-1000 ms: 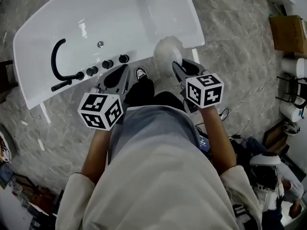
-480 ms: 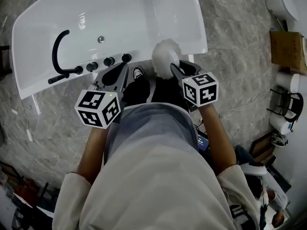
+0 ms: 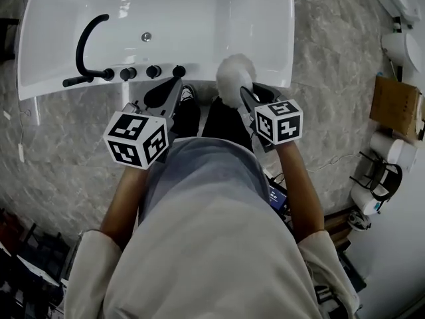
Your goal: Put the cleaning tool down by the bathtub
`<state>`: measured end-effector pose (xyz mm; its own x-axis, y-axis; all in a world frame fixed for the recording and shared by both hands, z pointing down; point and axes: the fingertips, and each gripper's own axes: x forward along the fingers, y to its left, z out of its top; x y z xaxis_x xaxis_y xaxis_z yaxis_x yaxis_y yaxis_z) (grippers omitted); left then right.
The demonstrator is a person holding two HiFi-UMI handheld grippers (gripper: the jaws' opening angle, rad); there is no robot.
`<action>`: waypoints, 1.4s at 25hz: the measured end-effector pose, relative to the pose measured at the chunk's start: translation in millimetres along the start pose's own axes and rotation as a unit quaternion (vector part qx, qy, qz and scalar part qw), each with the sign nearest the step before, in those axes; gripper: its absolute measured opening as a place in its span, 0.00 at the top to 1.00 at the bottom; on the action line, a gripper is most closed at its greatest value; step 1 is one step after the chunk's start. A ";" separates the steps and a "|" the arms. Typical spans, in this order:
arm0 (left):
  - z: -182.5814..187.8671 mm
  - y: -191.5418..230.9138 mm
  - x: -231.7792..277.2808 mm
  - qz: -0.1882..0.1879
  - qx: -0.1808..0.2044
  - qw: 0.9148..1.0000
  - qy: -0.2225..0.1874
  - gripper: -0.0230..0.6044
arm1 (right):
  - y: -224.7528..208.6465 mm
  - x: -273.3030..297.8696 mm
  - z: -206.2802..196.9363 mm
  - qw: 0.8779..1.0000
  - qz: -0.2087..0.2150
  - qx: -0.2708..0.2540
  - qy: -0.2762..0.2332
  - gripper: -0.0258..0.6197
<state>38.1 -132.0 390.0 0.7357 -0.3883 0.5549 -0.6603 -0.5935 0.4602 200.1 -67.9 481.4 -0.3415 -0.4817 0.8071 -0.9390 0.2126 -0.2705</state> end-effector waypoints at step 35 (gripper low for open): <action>0.4 7.8 6.2 0.035 -0.011 0.999 0.015 0.96 | -17.9 48.2 -22.0 0.991 0.024 -0.090 0.097 0.84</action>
<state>37.6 -139.3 396.8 0.6830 -0.4068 0.6067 -0.7135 -0.5494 0.4348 201.4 -76.2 536.7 -0.3553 -0.2988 0.8857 -0.8934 0.3873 -0.2277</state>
